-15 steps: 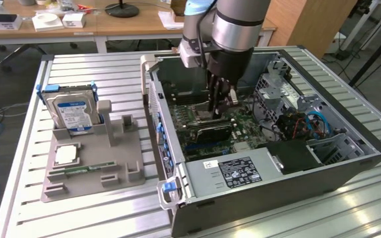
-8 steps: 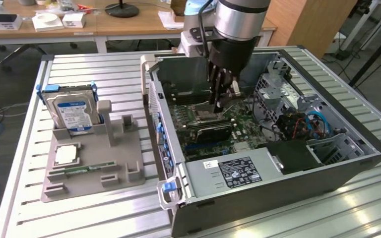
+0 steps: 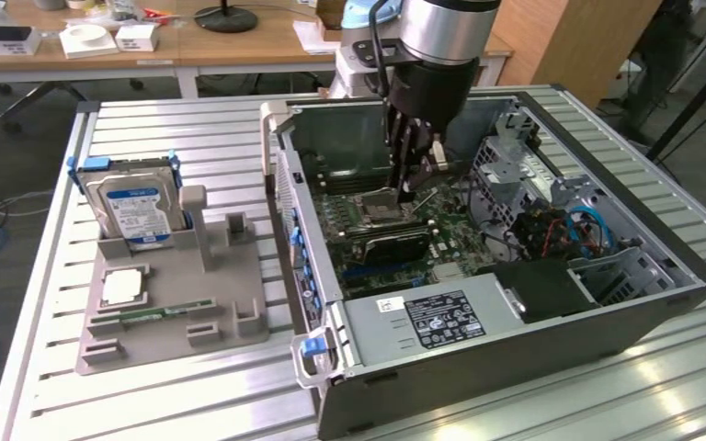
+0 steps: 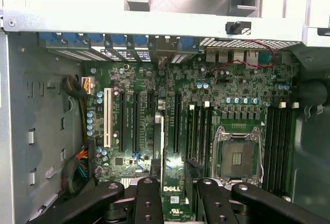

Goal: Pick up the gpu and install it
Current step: 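Press down on the gpu until it lock into place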

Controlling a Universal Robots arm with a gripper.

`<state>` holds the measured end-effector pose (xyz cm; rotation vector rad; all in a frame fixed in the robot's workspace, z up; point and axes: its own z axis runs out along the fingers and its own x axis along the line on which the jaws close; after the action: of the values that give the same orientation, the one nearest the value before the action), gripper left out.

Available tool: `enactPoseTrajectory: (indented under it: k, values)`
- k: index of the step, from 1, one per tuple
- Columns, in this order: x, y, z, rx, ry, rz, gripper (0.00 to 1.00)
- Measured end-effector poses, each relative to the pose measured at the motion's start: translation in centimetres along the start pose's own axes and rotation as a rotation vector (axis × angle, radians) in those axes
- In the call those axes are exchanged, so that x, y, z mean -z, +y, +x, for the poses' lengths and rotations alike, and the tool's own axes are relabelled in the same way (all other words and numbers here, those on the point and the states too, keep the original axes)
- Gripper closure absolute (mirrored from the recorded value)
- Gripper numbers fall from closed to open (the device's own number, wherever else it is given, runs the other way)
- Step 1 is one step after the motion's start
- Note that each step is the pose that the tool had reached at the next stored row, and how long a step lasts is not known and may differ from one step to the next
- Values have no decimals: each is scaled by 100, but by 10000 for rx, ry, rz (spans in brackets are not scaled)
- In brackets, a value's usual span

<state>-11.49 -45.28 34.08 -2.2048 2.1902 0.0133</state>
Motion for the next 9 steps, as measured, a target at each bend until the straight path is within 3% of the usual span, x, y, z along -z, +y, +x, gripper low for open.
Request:
enactPoseTrajectory:
  k: [9]
  values:
    - [0,0,0,0,0,0,67]
